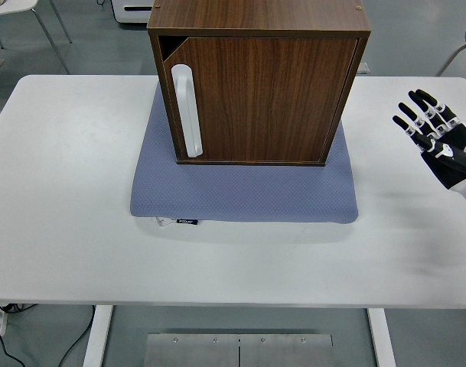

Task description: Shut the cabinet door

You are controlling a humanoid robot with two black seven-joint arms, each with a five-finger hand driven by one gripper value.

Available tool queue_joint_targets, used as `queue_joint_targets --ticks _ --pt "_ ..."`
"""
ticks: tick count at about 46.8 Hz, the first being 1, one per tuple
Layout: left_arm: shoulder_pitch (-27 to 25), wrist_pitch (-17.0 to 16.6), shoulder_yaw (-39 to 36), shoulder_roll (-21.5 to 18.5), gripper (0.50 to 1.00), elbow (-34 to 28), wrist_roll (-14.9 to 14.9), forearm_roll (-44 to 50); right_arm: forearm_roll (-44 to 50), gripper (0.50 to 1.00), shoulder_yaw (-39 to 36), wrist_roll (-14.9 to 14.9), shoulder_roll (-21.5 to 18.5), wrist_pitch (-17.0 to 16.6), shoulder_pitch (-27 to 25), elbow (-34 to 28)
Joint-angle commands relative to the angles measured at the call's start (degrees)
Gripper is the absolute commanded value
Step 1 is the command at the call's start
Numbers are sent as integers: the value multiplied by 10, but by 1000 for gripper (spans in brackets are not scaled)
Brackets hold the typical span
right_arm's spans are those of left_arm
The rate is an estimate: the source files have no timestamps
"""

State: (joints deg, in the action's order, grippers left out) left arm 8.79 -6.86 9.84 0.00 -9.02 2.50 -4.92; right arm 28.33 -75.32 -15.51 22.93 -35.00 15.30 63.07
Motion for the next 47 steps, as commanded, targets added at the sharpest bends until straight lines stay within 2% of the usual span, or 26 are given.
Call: queue_joint_targets --ticks 1,18,26,47 --pt "0 0 0 0 1000 1 0 0 -11 1000 -2 -1 -1 0 2 -8" --pt "0 0 0 0 1000 0 0 0 -49 1000 -26 -12 -2 1 3 -41" --pt "0 0 0 0 1000 1 0 0 -49 1000 -26 -26 -2 11 1 -51" --pt "0 0 0 0 1000 0 0 0 -49 1000 -23 -26 -2 8 -2 -61"
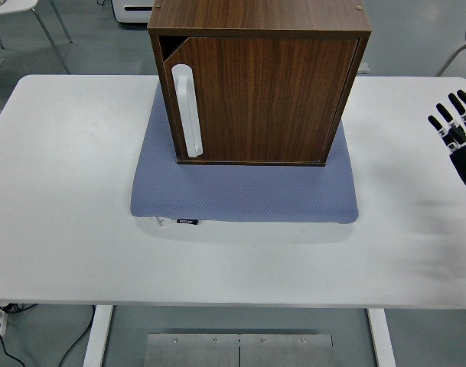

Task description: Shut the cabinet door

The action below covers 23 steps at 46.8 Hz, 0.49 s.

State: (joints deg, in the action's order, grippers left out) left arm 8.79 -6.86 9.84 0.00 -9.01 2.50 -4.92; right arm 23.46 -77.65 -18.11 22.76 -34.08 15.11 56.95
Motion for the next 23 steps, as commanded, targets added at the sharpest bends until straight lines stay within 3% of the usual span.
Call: queue_joint_targets --ticks 1,23 --pt "0 0 0 0 1000 0 0 0 0 1000 1 0 0 -1 -1 0" --pt "0 0 0 0 1000 0 0 0 0 1000 2 0 -1 1 -1 -20"
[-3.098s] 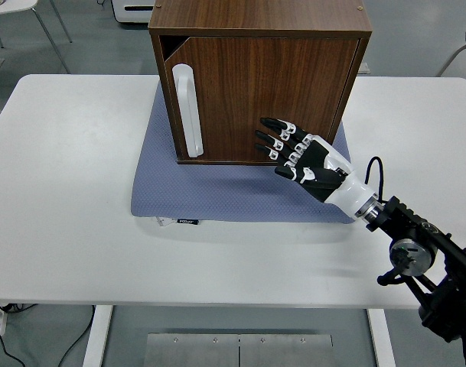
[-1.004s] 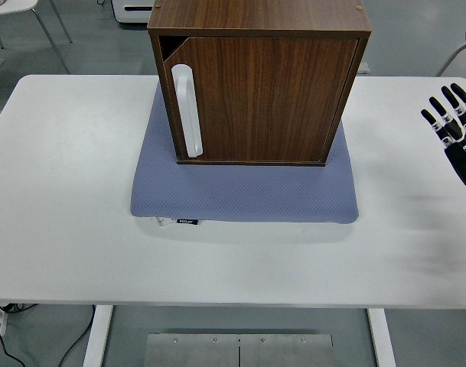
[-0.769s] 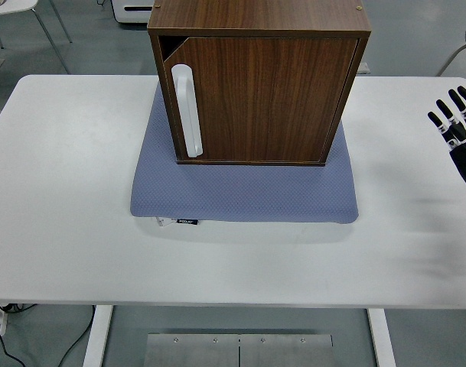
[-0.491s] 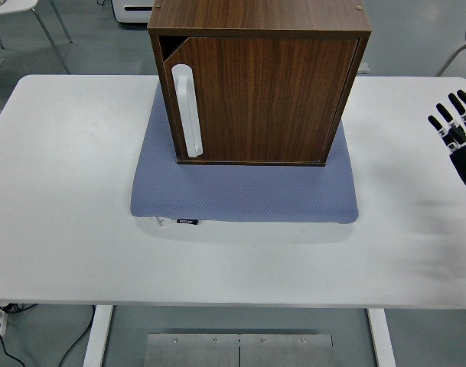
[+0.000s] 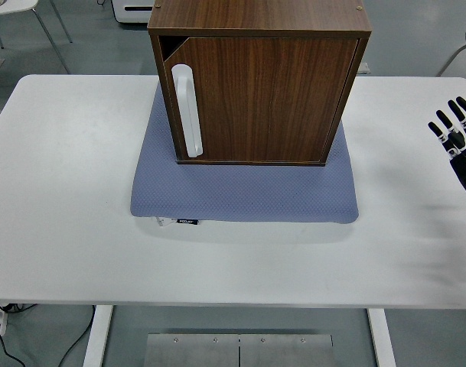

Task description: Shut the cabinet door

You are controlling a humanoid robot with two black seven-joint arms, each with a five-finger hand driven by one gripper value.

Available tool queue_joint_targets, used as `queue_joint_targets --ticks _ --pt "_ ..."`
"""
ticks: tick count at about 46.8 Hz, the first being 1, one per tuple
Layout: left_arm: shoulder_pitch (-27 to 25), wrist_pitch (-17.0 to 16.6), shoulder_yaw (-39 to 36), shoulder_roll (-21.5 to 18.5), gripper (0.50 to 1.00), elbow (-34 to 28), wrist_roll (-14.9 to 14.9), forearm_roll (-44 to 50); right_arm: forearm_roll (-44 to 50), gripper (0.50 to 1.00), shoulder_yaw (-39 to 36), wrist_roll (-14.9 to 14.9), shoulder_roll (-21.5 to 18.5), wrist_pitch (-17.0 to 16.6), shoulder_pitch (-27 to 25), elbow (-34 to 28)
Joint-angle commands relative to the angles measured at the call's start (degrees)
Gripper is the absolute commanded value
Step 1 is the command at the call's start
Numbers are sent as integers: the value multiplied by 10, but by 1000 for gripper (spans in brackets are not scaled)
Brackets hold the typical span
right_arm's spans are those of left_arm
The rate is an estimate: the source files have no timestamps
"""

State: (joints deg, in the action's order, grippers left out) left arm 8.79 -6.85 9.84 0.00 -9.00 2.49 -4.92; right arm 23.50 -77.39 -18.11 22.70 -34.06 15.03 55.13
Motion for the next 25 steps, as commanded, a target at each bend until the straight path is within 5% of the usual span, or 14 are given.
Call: queue_joint_targets --ticks 1,25 --pt "0 0 0 0 1000 0 0 0 0 1000 0 0 0 0 0 -3" --pt "0 0 0 0 1000 0 1 0 0 1000 0 -1 -16 0 0 -26"
